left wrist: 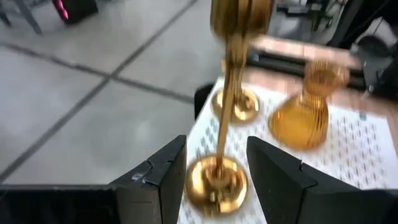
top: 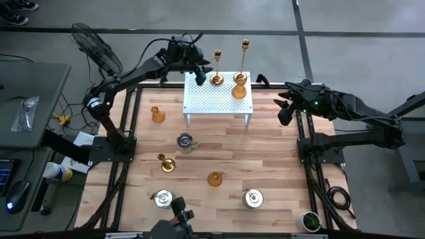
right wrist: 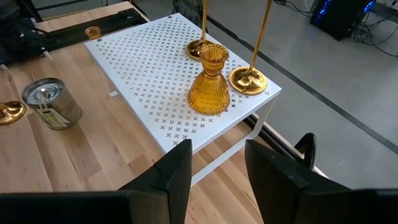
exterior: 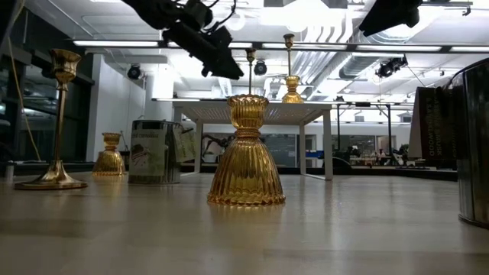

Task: Pick & Place candle stick holders
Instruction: Put the gold candle holder on the shelf aligned with the other gold candle holder

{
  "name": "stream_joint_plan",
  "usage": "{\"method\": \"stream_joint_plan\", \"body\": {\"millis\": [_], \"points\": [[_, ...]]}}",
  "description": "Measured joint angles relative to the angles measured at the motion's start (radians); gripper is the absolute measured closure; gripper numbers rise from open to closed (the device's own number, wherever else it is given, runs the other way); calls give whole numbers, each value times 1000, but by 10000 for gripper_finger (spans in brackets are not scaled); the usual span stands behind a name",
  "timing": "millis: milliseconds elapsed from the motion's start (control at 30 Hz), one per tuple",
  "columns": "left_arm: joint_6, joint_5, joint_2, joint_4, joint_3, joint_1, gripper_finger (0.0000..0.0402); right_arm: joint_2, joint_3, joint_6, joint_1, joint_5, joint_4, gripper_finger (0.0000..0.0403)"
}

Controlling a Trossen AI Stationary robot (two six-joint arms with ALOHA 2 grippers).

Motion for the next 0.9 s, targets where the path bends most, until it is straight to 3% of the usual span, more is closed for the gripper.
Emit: {"method": "stream_joint_plan", "body": {"millis": [400, 900], "points": [[22, -12, -94, -319, 0, 0, 236, 0, 0, -6, 0, 0, -1, 263], [61, -66, -280, -939, 0, -1, 236, 0, 0, -46, 0, -23, -11, 263]]}}
